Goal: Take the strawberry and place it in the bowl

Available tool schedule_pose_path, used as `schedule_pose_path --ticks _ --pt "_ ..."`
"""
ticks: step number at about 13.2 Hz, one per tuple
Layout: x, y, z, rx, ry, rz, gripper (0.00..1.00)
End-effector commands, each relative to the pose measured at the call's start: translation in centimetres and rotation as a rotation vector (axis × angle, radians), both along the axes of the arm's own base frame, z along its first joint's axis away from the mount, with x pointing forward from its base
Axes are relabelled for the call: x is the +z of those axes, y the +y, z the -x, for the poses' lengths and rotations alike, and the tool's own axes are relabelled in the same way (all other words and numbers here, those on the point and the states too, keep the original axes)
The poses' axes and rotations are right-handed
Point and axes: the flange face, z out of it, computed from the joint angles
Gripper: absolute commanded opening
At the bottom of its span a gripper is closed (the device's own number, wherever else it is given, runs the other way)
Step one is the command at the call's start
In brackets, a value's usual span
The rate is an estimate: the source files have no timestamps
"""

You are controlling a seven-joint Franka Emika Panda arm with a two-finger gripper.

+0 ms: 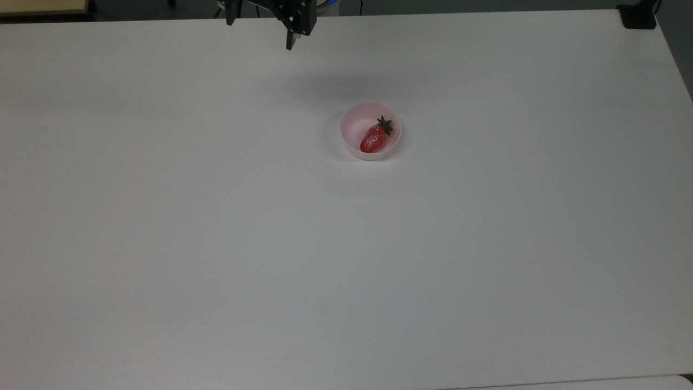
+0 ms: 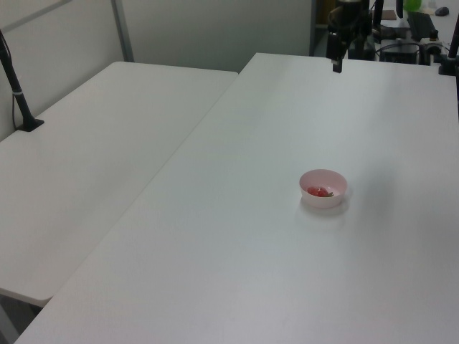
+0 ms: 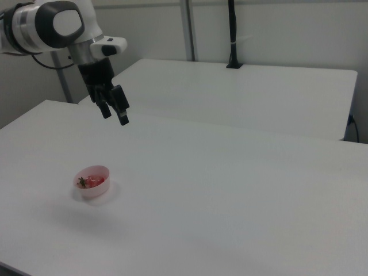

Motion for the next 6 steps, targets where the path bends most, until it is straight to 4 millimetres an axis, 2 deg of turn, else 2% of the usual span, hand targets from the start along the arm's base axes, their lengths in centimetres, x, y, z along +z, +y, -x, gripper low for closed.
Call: schedule_pose_path --ticks 1,4,6 --pt "1.9 -2.7 0.1 0.16 0.002 -0.029 1.0" --pt "3.0 -3.4 0.0 0.16 -0.022 -0.055 1.0" --pt "2.8 -3.2 -0.1 0.166 -0.019 -0.057 1.0"
